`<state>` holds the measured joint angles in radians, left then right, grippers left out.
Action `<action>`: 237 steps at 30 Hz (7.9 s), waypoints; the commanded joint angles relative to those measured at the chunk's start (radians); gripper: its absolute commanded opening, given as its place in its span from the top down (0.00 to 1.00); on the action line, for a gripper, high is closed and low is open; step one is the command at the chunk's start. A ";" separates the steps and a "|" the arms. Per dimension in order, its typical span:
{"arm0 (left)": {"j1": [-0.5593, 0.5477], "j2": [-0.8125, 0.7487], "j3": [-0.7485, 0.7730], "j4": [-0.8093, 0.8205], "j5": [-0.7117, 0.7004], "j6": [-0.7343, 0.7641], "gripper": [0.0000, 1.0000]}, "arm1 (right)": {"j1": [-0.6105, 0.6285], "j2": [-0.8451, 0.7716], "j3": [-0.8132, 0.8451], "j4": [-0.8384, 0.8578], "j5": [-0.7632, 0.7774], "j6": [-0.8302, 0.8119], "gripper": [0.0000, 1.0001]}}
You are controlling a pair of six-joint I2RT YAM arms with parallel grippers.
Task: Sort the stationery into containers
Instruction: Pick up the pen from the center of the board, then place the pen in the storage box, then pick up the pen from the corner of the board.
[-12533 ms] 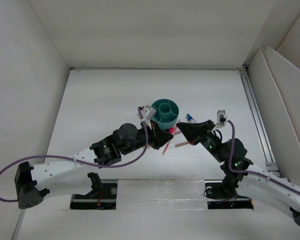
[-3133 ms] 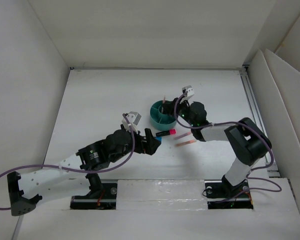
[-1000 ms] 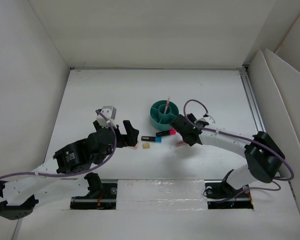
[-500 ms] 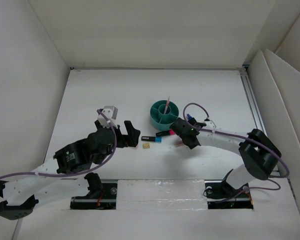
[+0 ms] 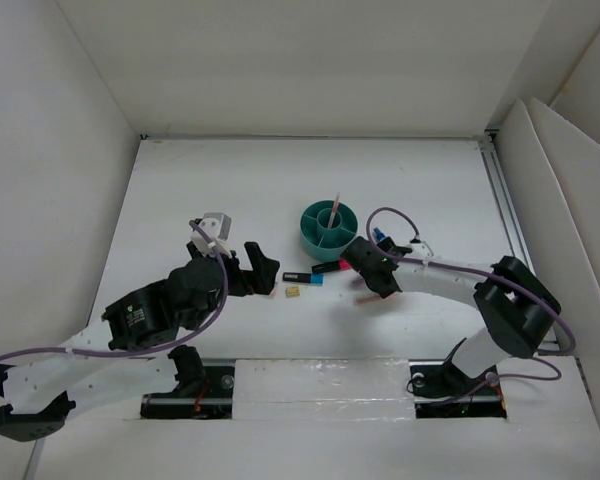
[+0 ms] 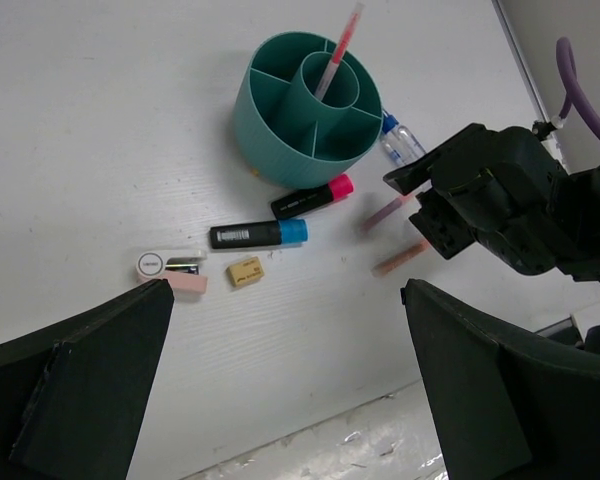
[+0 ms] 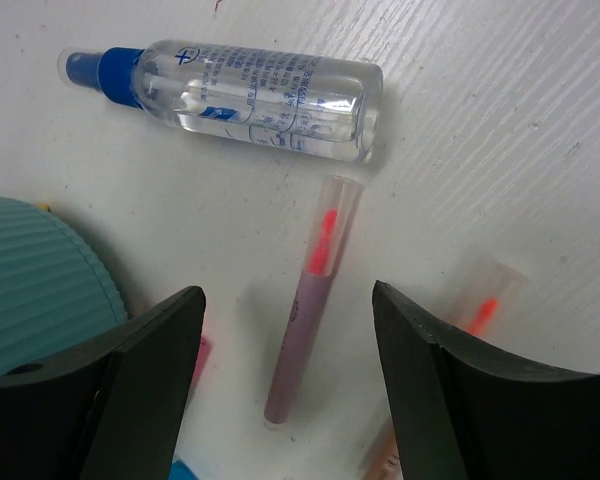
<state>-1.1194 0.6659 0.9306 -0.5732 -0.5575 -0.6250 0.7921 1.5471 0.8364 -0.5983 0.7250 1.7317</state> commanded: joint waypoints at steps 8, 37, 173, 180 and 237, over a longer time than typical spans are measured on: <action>-0.003 -0.014 -0.003 0.024 -0.004 0.015 0.00 | -0.022 0.022 0.018 0.008 0.008 -0.014 0.29; -0.003 -0.127 -0.003 0.024 0.005 0.015 0.00 | -0.054 0.119 0.049 -0.021 -0.194 -0.038 1.00; -0.003 -0.167 -0.049 0.147 0.185 0.157 0.00 | -0.028 0.016 -0.236 1.839 -0.507 -1.663 0.47; -0.003 -0.167 -0.049 0.147 0.176 0.157 0.00 | 0.058 -0.242 -0.287 1.720 -0.440 -1.672 0.13; -0.335 1.264 0.310 0.569 0.410 0.461 0.14 | 0.228 -1.210 0.377 -0.172 0.065 -1.038 0.01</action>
<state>-1.4403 1.9182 1.2007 0.0025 -0.1181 -0.1761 1.0153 0.3466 1.2106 -0.7998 0.8036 0.7109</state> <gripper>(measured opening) 0.868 0.992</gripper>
